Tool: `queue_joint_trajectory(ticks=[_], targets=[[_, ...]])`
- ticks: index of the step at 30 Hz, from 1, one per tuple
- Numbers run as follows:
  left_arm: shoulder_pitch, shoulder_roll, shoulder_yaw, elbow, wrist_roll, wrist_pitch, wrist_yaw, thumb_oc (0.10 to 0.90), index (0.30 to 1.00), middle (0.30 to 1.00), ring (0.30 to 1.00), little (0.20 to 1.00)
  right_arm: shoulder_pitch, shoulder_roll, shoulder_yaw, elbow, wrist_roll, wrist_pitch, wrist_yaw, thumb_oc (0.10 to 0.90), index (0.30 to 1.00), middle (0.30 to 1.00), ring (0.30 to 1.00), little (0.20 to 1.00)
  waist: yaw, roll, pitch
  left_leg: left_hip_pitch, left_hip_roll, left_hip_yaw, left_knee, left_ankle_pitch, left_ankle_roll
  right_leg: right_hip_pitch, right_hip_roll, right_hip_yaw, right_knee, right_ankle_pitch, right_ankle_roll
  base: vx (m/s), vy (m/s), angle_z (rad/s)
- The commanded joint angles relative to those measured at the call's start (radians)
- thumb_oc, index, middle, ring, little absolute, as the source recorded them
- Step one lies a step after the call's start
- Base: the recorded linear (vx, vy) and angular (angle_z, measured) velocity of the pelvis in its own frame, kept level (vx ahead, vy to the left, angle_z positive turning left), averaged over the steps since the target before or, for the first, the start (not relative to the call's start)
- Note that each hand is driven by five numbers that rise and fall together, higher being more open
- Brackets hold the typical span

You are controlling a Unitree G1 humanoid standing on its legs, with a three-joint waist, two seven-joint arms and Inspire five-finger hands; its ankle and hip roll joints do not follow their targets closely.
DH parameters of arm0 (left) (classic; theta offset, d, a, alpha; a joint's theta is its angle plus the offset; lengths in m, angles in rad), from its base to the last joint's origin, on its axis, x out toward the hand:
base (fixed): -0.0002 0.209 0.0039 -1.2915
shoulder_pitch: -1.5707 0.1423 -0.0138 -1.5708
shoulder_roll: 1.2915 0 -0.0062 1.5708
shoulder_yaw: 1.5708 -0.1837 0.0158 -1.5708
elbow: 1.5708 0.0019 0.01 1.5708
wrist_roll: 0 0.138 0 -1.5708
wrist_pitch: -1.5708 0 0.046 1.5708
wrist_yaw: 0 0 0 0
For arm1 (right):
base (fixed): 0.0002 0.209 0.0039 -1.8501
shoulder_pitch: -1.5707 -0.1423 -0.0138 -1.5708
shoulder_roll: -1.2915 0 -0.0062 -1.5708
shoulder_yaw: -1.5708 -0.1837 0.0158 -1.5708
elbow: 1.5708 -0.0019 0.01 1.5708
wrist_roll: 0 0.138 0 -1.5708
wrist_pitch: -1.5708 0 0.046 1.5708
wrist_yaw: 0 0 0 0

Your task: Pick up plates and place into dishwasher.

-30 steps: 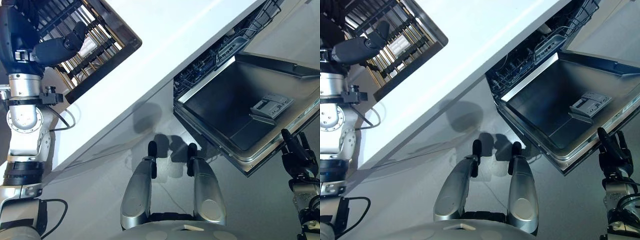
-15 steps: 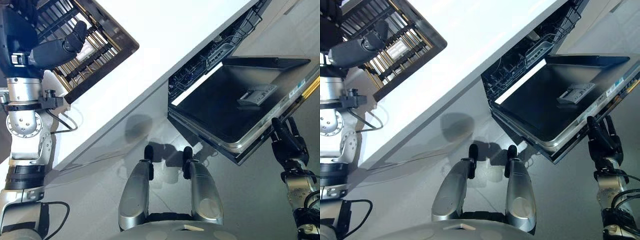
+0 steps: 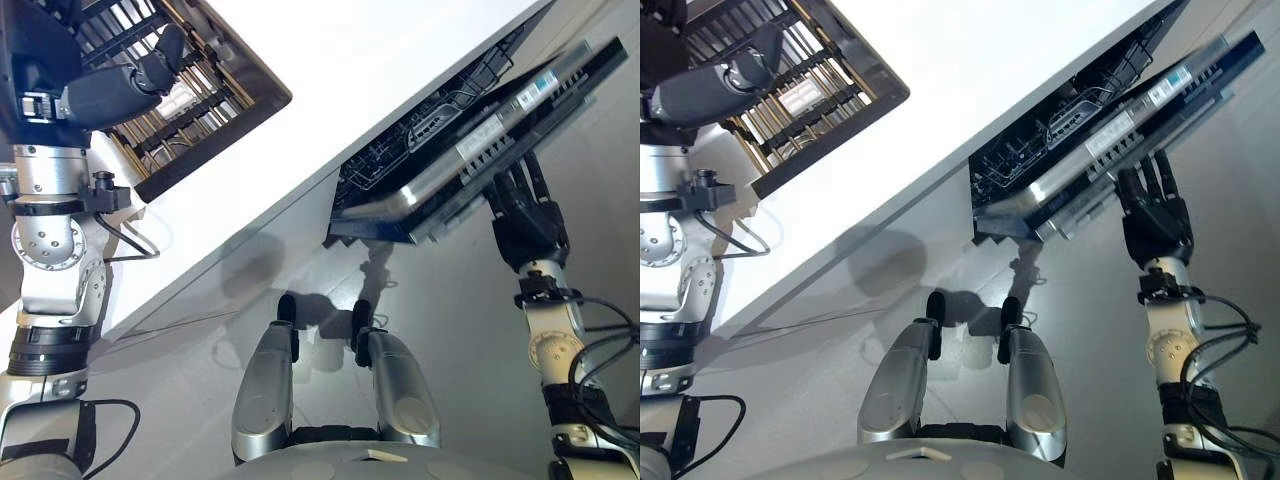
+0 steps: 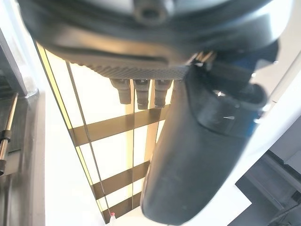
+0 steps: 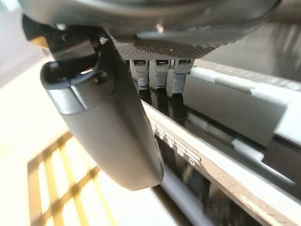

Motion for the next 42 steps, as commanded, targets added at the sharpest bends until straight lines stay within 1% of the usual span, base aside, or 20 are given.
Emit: queue_joint_trajectory(ticks=[1, 7, 11, 14, 16, 20, 23, 26, 27, 28, 31, 32, 33, 35, 36, 38, 39, 41, 42], targets=[[0.084, -0.058, -0.012, 0.021, -0.011, -0.081, 0.015, 0.8, 0.9, 0.9, 0.9, 0.9, -0.177, 0.119, 0.118, -0.172, -0.07, 0.037, 0.114, 0.8, 0.9, 0.9, 0.9, 0.9, 0.067, -0.111, 0.008, 0.071, -0.087, 0.104, -0.043, -0.105, 0.144, 0.028, 0.043, 0.012, -0.002, 0.023, 0.022, 0.02, -0.022, 0.33], [0.092, -0.061, -0.012, 0.032, -0.021, -0.079, -0.009, 0.8, 0.9, 0.9, 0.9, 0.9, -0.186, 0.152, 0.115, -0.228, -0.106, 0.039, 0.078, 0.8, 0.9, 0.9, 0.9, 0.9, 0.073, -0.118, 0.008, 0.114, -0.088, 0.102, -0.078, -0.094, 0.141, 0.073, 0.047, 0.011, -0.047, 0.039, 0.029, 0.02, -0.011, 0.22], [0.101, -0.062, -0.01, 0.033, -0.029, -0.074, -0.018, 0.8, 0.9, 0.9, 0.9, 0.9, -0.178, 0.164, 0.107, -0.23, -0.121, 0.037, 0.048, 0.8, 0.9, 0.9, 0.9, 0.9, 0.075, -0.116, 0.008, 0.151, -0.09, 0.101, -0.107, -0.086, 0.141, 0.105, 0.048, 0.01, -0.07, 0.044, 0.034, 0.0, 0.0, 0.0], [0.117, -0.071, -0.008, 0.03, -0.038, -0.067, -0.024, 0.8, 0.9, 0.9, 0.9, 0.9, -0.156, 0.169, 0.098, -0.225, -0.143, 0.022, 0.03, 0.8, 0.9, 0.9, 0.9, 0.9, 0.074, -0.112, -0.002, 0.178, -0.092, 0.1, -0.131, -0.081, 0.14, 0.126, 0.049, 0.01, -0.086, 0.044, 0.038, 0.0, 0.005, 0.04], [0.13, -0.08, -0.008, 0.03, -0.045, -0.066, -0.032, 0.8, 0.9, 0.9, 0.9, 0.9, -0.14, 0.168, 0.091, -0.219, -0.153, 0.014, 0.024, 0.8, 0.9, 0.9, 0.9, 0.9, 0.072, -0.109, -0.013, 0.19, -0.093, 0.1, -0.146, -0.078, 0.14, 0.134, 0.048, 0.009, -0.094, 0.043, 0.041, 0.0, 0.0, 0.0], [0.177, -0.125, -0.006, 0.019, -0.065, -0.058, -0.054, 0.8, 0.9, 0.9, 0.9, 0.9, -0.079, 0.164, 0.071, -0.212, -0.187, -0.009, 0.024, 0.8, 0.9, 0.9, 0.9, 0.9, 0.062, -0.095, -0.057, 0.23, -0.099, 0.095, -0.193, -0.069, 0.137, 0.163, 0.041, 0.005, -0.123, 0.038, 0.044, 0.0, 0.033, 0.01], [0.213, -0.165, -0.005, 0.014, -0.093, -0.061, -0.074, 0.8, 0.9, 0.9, 0.9, 0.9, -0.042, 0.158, 0.053, -0.202, -0.215, -0.03, 0.027, 0.8, 0.9, 0.9, 0.9, 0.9, 0.054, -0.08, -0.09, 0.266, -0.103, 0.091, -0.234, -0.061, 0.132, 0.187, 0.034, 0.0, -0.147, 0.033, 0.045, 0.0, 0.067, -0.01], [0.242, -0.202, 0.0, 0.011, -0.125, -0.04, -0.1, 0.8, 0.9, 0.9, 0.9, 0.9, -0.01, 0.16, 0.03, -0.192, -0.25, -0.068, 0.004, 0.8, 0.9, 0.9, 0.9, 0.9, 0.044, -0.064, -0.125, 0.303, -0.103, 0.091, -0.278, -0.053, 0.126, 0.213, 0.03, -0.005, -0.168, 0.028, 0.048, 0.0, 0.064, -0.01], [0.249, -0.212, 0.001, 0.013, -0.132, -0.038, -0.105, 0.8, 0.9, 0.9, 0.9, 0.9, -0.002, 0.157, 0.023, -0.19, -0.277, -0.088, -0.021, 0.8, 0.9, 0.9, 0.9, 0.9, 0.04, -0.059, -0.136, 0.314, -0.103, 0.09, -0.291, -0.05, 0.125, 0.218, 0.028, -0.007, -0.171, 0.026, 0.049, -0.01, 0.084, -0.02], [0.259, -0.228, 0.002, 0.017, -0.134, -0.032, -0.106, 0.8, 0.9, 0.9, 0.9, 0.9, 0.01, 0.145, 0.008, -0.182, -0.346, -0.126, -0.068, 0.8, 0.9, 0.9, 0.9, 0.9, 0.031, -0.049, -0.155, 0.331, -0.101, 0.092, -0.314, -0.044, 0.122, 0.223, 0.026, -0.007, -0.176, 0.023, 0.051, -0.01, 0.08, -0.06], [0.274, -0.243, 0.007, 0.018, -0.137, -0.024, -0.108, 0.8, 0.9, 0.9, 0.9, 0.9, 0.03, 0.128, -0.015, -0.171, -0.427, -0.16, -0.13, 0.8, 0.9, 0.9, 0.9, 0.9, 0.02, -0.038, -0.179, 0.352, -0.098, 0.092, -0.348, -0.032, 0.117, 0.233, 0.027, -0.005, -0.186, 0.021, 0.053, 0.0, 0.056, -0.07], [0.285, -0.254, 0.015, 0.02, -0.144, -0.017, -0.118, 0.8, 0.9, 0.9, 0.9, 0.9, 0.049, 0.111, -0.031, -0.158, -0.489, -0.189, -0.172, 0.8, 0.9, 0.9, 0.9, 0.9, 0.011, -0.032, -0.195, 0.367, -0.096, 0.094, -0.373, -0.023, 0.113, 0.24, 0.029, -0.001, -0.193, 0.02, 0.054, 0.01, 0.048, 0.0], [0.29, -0.259, 0.018, 0.019, -0.148, -0.017, -0.123, 0.8, 0.9, 0.9, 0.9, 0.9, 0.058, 0.103, -0.04, -0.148, -0.506, -0.198, -0.199, 0.8, 0.9, 0.9, 0.9, 0.9, 0.006, -0.029, -0.203, 0.374, -0.095, 0.096, -0.385, -0.018, 0.11, 0.244, 0.031, 0.001, -0.196, 0.018, 0.054, 0.0, 0.045, 0.0], [0.291, -0.269, 0.019, 0.022, -0.155, -0.016, -0.129, 0.8, 0.9, 0.9, 0.9, 0.9, 0.067, 0.096, -0.056, -0.127, -0.493, -0.205, -0.222, 0.8, 0.9, 0.9, 0.9, 0.9, -0.001, -0.025, -0.215, 0.383, -0.094, 0.098, -0.4, -0.014, 0.108, 0.249, 0.032, 0.005, -0.2, 0.015, 0.054, -0.01, 0.038, 0.02], [0.29, -0.276, 0.02, 0.027, -0.166, -0.014, -0.136, 0.8, 0.9, 0.9, 0.9, 0.9, 0.074, 0.096, -0.07, -0.102, -0.505, -0.215, -0.251, 0.8, 0.9, 0.9, 0.9, 0.9, -0.006, -0.022, -0.225, 0.388, -0.094, 0.1, -0.405, -0.015, 0.106, 0.252, 0.033, 0.008, -0.203, 0.011, 0.053, -0.02, 0.048, 0.03], [0.285, -0.291, 0.012, 0.04, -0.175, -0.02, -0.141, 0.8, 0.9, 0.9, 0.9, 0.9, 0.085, 0.096, -0.09, -0.058, -0.551, -0.233, -0.321, 0.8, 0.9, 0.9, 0.9, 0.9, -0.015, -0.018, -0.238, 0.397, -0.096, 0.104, -0.408, -0.02, 0.107, 0.257, 0.033, 0.011, -0.204, 0.006, 0.052, -0.02, 0.043, 0.02], [0.281, -0.299, 0.004, 0.048, -0.176, -0.026, -0.142, 0.8, 0.9, 0.9, 0.9, 0.9, 0.093, 0.097, -0.1, -0.027, -0.605, -0.243, -0.371, 0.8, 0.9, 0.9, 0.9, 0.9, -0.02, -0.015, -0.243, 0.403, -0.096, 0.106, -0.407, -0.025, 0.107, 0.261, 0.033, 0.014, -0.204, 0.003, 0.052, 0.0, 0.038, -0.01], [0.276, -0.304, -0.004, 0.055, -0.186, -0.034, -0.146, 0.8, 0.9, 0.9, 0.9, 0.9, 0.1, 0.093, -0.109, 0.01, -0.612, -0.248, -0.426, 0.8, 0.9, 0.9, 0.9, 0.9, -0.027, -0.01, -0.247, 0.411, -0.097, 0.108, -0.407, -0.029, 0.108, 0.266, 0.033, 0.018, -0.203, 0.001, 0.05, 0.01, 0.035, -0.01], [0.275, -0.309, -0.005, 0.058, -0.194, -0.036, -0.155, 0.8, 0.9, 0.9, 0.9, 0.9, 0.107, 0.098, -0.121, 0.054, -0.65, -0.262, -0.48, 0.8, 0.9, 0.9, 0.9, 0.9, -0.03, -0.007, -0.251, 0.415, -0.098, 0.107, -0.403, -0.035, 0.109, 0.269, 0.033, 0.024, -0.201, -0.003, 0.049, 0.01, 0.031, 0.02]])
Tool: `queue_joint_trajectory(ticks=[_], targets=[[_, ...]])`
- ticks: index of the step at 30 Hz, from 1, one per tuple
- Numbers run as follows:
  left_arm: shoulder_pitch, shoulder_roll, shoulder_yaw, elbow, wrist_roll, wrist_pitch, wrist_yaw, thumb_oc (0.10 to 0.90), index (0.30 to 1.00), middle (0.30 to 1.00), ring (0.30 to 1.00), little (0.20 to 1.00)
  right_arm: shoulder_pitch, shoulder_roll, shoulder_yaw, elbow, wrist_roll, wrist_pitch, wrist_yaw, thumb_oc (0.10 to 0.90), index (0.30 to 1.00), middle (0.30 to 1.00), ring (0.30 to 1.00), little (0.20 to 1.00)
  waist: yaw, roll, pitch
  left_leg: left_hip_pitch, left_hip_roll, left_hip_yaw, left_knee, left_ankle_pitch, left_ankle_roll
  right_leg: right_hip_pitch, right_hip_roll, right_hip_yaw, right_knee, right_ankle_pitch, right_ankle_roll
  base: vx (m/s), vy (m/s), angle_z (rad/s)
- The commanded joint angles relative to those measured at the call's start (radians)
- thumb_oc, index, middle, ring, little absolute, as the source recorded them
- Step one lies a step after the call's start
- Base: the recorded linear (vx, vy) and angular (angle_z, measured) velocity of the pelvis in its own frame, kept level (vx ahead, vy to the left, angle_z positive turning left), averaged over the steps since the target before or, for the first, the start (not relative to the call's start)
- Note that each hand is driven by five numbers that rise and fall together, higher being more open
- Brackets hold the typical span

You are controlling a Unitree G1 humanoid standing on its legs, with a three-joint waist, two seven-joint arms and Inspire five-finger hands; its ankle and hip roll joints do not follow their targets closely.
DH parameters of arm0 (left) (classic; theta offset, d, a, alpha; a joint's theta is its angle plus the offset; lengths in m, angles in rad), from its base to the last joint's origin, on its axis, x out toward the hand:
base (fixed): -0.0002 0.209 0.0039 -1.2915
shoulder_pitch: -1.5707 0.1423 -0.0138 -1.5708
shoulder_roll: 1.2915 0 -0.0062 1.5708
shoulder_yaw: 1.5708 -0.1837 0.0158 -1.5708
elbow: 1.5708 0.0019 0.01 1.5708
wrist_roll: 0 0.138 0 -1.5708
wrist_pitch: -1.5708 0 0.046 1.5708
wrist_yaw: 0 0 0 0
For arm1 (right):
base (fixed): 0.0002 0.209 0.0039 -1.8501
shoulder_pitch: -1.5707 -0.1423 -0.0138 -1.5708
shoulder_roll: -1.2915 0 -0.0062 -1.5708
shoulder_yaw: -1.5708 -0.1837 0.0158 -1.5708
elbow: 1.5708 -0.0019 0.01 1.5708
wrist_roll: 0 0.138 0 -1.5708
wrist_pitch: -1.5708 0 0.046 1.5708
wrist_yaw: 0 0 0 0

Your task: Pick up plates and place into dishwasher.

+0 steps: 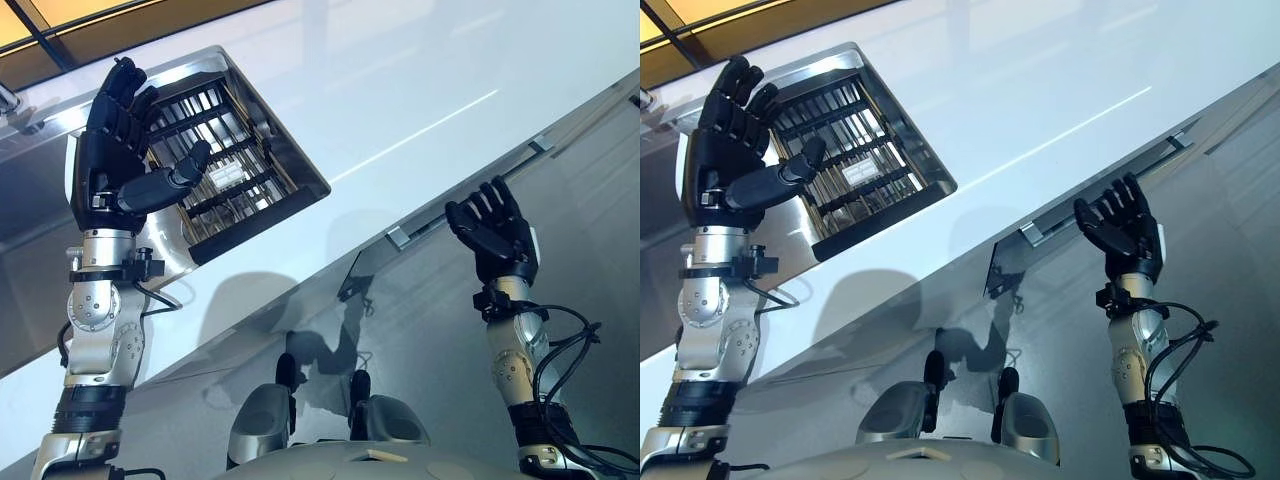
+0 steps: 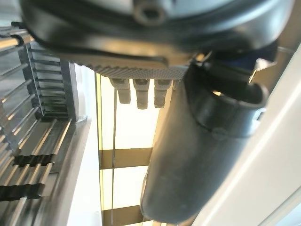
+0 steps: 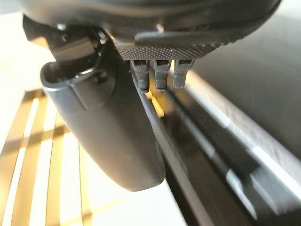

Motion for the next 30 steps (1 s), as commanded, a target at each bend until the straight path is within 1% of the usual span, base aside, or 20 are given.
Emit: queue_joint_trajectory(ticks=[1, 2, 3, 6, 7, 11, 13, 14, 16, 21, 22, 25, 27, 30], targets=[[-0.005, -0.076, -0.014, 0.034, -0.061, -0.089, -0.031, 0.8, 0.9, 0.9, 0.9, 0.9, -0.011, -0.051, -0.084, 0.013, -0.084, -0.147, -0.129, 0.8, 0.9, 0.9, 0.9, 0.9, -0.04, 0.033, -0.069, 0.094, -0.054, 0.052, -0.081, -0.094, 0.072, -0.043, 0.059, 0.01, 0.072, -0.039, 0.022, 0.01, 0.039, -0.01], [-0.01, -0.08, -0.021, 0.037, -0.062, -0.09, -0.032, 0.8, 0.9, 0.9, 0.9, 0.9, -0.005, -0.054, -0.091, 0.06, -0.099, -0.141, -0.198, 0.8, 0.9, 0.9, 0.9, 0.9, -0.046, 0.037, -0.071, 0.103, -0.053, 0.055, -0.083, -0.098, 0.074, -0.04, 0.06, 0.013, 0.073, -0.042, 0.021, 0.01, 0.037, -0.05], [-0.013, -0.081, -0.023, 0.039, -0.065, -0.087, -0.031, 0.8, 0.9, 0.9, 0.9, 0.9, 0.002, -0.05, -0.099, 0.104, -0.104, -0.14, -0.228, 0.8, 0.9, 0.9, 0.9, 0.9, -0.049, 0.04, -0.073, 0.109, -0.053, 0.056, -0.086, -0.1, 0.073, -0.036, 0.061, 0.016, 0.071, -0.042, 0.021, 0.0, 0.036, -0.07], [-0.021, -0.082, -0.027, 0.045, -0.055, -0.084, -0.02, 0.8, 0.9, 0.9, 0.9, 0.9, 0.011, -0.047, -0.106, 0.182, -0.127, -0.119, -0.261, 0.8, 0.9, 0.9, 0.9, 0.9, -0.055, 0.045, -0.076, 0.121, -0.052, 0.058, -0.097, -0.1, 0.073, -0.027, 0.063, 0.019, 0.062, -0.04, 0.022, 0.0, 0.013, -0.07], [-0.022, -0.082, -0.028, 0.045, -0.053, -0.083, -0.018, 0.8, 0.9, 0.9, 0.9, 0.9, 0.013, -0.046, -0.106, 0.197, -0.127, -0.113, -0.262, 0.8, 0.9, 0.9, 0.9, 0.9, -0.055, 0.046, -0.076, 0.123, -0.051, 0.058, -0.101, -0.1, 0.072, -0.025, 0.064, 0.02, 0.059, -0.038, 0.022, 0.0, 0.0, 0.0], [-0.021, -0.084, -0.024, 0.042, -0.05, -0.082, -0.008, 0.8, 0.9, 0.9, 0.9, 0.9, 0.04, -0.027, -0.089, 0.334, -0.193, -0.089, -0.249, 0.8, 0.9, 0.9, 0.9, 0.9, -0.058, 0.051, -0.089, 0.132, -0.049, 0.057, -0.123, -0.094, 0.065, -0.017, 0.069, 0.023, 0.036, -0.033, 0.022, -0.02, -0.006, -0.04], [-0.025, -0.084, -0.023, 0.038, -0.045, -0.074, 0.003, 0.8, 0.9, 0.9, 0.9, 0.9, 0.051, -0.024, -0.068, 0.411, -0.216, -0.046, -0.225, 0.8, 0.9, 0.9, 0.9, 0.9, -0.059, 0.052, -0.1, 0.135, -0.05, 0.058, -0.135, -0.09, 0.061, -0.01, 0.072, 0.024, 0.016, -0.028, 0.021, -0.01, -0.008, -0.02], [-0.026, -0.083, -0.023, 0.036, -0.044, -0.072, 0.005, 0.8, 0.9, 0.9, 0.9, 0.9, 0.052, -0.022, -0.065, 0.421, -0.22, -0.033, -0.224, 0.8, 0.9, 0.9, 0.9, 0.9, -0.059, 0.052, -0.102, 0.135, -0.05, 0.058, -0.137, -0.09, 0.06, -0.009, 0.072, 0.024, 0.013, -0.027, 0.021, -0.01, -0.019, -0.04], [-0.027, -0.083, -0.022, 0.034, -0.037, -0.068, 0.01, 0.8, 0.9, 0.9, 0.9, 0.9, 0.061, -0.015, -0.044, 0.486, -0.213, 0.0, -0.178, 0.8, 0.9, 0.9, 0.9, 0.9, -0.058, 0.051, -0.109, 0.136, -0.05, 0.058, -0.142, -0.088, 0.057, -0.006, 0.075, 0.025, 0.001, -0.024, 0.02, 0.0, -0.011, -0.03], [-0.036, -0.076, -0.022, 0.023, -0.033, -0.055, 0.022, 0.8, 0.9, 0.9, 0.9, 0.9, 0.077, -0.012, -0.013, 0.683, -0.226, 0.133, -0.009, 0.8, 0.9, 0.9, 0.9, 0.9, -0.053, 0.048, -0.128, 0.14, -0.053, 0.058, -0.16, -0.081, 0.05, 0.006, 0.083, 0.025, -0.037, -0.014, 0.018, 0.0, -0.007, 0.0], [-0.04, -0.076, -0.023, 0.023, -0.031, -0.051, 0.026, 0.8, 0.9, 0.9, 0.9, 0.9, 0.078, -0.014, -0.007, 0.723, -0.233, 0.151, 0.032, 0.8, 0.9, 0.9, 0.9, 0.9, -0.052, 0.048, -0.132, 0.14, -0.053, 0.06, -0.161, -0.081, 0.049, 0.009, 0.083, 0.023, -0.043, -0.012, 0.018, -0.01, -0.03, 0.01], [-0.056, -0.072, -0.031, 0.017, -0.031, -0.037, 0.043, 0.8, 0.9, 0.9, 0.9, 0.9, 0.081, -0.01, 0.022, 0.831, -0.216, 0.201, 0.104, 0.8, 0.9, 0.9, 0.9, 0.9, -0.045, 0.047, -0.142, 0.142, -0.054, 0.058, -0.16, -0.082, 0.05, 0.016, 0.088, 0.021, -0.048, -0.015, 0.014, 0.0, -0.034, 0.01], [-0.062, -0.071, -0.034, 0.017, -0.029, -0.032, 0.052, 0.8, 0.9, 0.9, 0.9, 0.9, 0.083, -0.007, 0.031, 0.851, -0.201, 0.211, 0.116, 0.8, 0.9, 0.9, 0.9, 0.9, -0.045, 0.047, -0.145, 0.143, -0.055, 0.056, -0.162, -0.081, 0.051, 0.018, 0.089, 0.021, -0.048, -0.016, 0.013, -0.01, -0.022, 0.07], [-0.071, -0.073, -0.037, 0.018, -0.024, -0.029, 0.072, 0.8, 0.9, 0.9, 0.9, 0.9, 0.091, 0.004, 0.048, 0.885, -0.222, 0.228, 0.162, 0.8, 0.9, 0.9, 0.9, 0.9, -0.045, 0.049, -0.151, 0.149, -0.056, 0.052, -0.167, -0.081, 0.051, 0.024, 0.093, 0.019, -0.052, -0.019, 0.01, 0.0, -0.006, 0.02]])
